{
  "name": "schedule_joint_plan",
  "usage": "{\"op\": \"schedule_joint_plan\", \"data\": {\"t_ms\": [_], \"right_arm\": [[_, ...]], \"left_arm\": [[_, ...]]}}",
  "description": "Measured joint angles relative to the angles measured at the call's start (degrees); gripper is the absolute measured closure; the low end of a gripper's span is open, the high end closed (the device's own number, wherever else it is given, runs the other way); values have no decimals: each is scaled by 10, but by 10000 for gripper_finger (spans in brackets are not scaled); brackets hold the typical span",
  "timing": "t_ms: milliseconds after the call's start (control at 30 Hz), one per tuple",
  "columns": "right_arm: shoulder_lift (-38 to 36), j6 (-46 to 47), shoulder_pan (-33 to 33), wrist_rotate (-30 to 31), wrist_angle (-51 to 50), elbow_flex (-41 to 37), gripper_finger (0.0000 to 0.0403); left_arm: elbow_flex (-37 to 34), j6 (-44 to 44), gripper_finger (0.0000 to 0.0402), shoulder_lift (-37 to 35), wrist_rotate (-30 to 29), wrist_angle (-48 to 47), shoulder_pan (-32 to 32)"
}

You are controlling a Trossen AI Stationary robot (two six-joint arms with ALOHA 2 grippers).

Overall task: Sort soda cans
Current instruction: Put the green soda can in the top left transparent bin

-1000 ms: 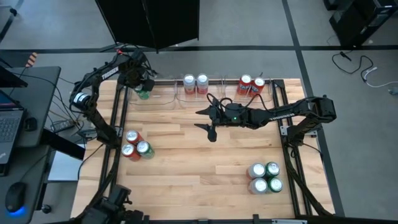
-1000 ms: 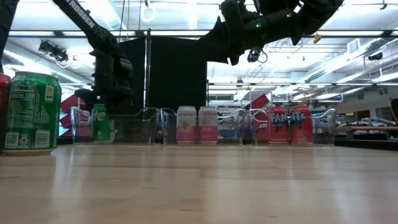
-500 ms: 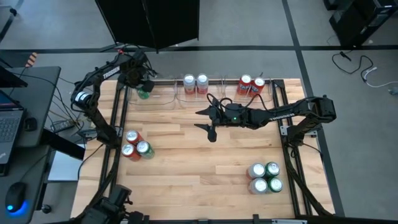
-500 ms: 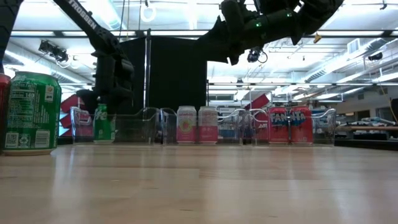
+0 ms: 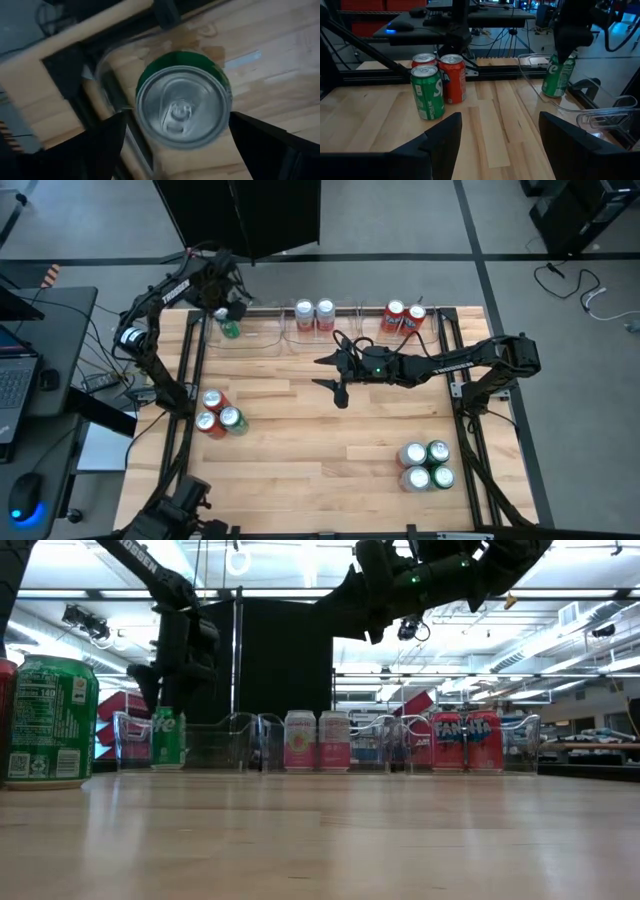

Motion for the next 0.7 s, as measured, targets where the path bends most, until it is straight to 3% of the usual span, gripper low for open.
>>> {"op": "schedule_joint_plan", "data": {"t_ms": [233, 400, 700], "right_arm": [[0, 0, 0, 0, 0, 0, 150], [0, 0, 0, 0, 0, 0, 147], [2, -4, 21, 0, -5, 0, 154]], "left_arm": [[25, 12, 49, -42, -46, -3, -35], [25, 7, 70, -102, -47, 1, -72], [25, -3, 137, -233, -6, 50, -220]]}}
